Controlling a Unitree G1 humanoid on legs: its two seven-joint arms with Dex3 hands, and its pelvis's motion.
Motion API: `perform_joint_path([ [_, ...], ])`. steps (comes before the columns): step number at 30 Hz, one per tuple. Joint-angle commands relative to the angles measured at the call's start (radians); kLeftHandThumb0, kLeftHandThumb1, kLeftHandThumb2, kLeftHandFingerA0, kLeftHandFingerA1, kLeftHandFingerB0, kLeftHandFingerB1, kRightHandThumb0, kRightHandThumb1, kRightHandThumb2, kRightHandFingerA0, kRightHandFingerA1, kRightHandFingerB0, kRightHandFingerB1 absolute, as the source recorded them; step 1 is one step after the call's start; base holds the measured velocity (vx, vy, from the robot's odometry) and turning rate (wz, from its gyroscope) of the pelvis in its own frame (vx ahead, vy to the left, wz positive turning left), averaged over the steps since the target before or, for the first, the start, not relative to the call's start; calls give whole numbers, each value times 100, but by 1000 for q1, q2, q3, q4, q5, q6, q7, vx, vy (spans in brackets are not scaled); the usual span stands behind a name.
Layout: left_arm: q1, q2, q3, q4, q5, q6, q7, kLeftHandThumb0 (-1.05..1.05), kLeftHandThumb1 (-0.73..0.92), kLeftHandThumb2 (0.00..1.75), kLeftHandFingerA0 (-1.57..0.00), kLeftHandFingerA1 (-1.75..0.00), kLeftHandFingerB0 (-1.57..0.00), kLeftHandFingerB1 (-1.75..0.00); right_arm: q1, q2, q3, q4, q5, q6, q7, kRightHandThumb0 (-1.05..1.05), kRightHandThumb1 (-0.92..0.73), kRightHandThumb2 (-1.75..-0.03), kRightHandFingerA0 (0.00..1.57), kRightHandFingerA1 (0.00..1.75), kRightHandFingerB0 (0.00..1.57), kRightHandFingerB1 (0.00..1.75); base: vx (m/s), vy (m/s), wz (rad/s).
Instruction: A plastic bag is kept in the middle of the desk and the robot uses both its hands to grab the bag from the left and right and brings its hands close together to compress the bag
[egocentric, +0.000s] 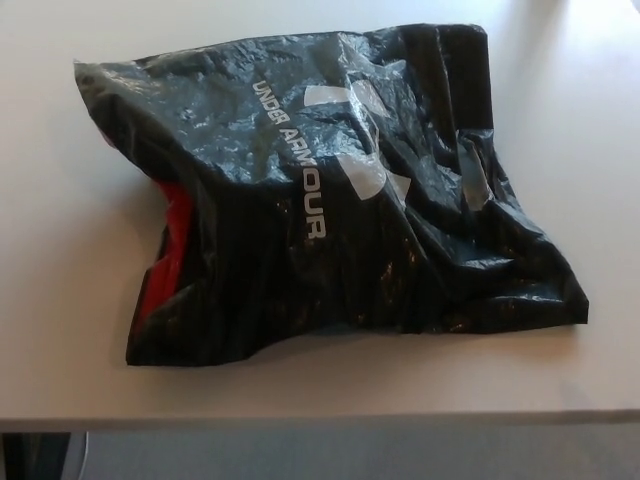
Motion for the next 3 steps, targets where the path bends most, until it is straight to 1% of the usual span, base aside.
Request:
perform_joint_path([
  [1, 4, -5, 1, 25, -44, -95, -52, -84, 77, 111, -8, -44, -1, -37, -11, -23, -6, 32, -16, -108, 13, -63, -70, -105, 0, 31, 3, 39, 0, 0, 0],
  [3, 4, -5, 1, 25, -42, -94, -51, -82, 75, 111, -11, -45, -1, -38, -11, -23, -6, 35, -17, -112, 12, -62, -69, -104, 0, 32, 3, 39, 0, 0, 0],
])
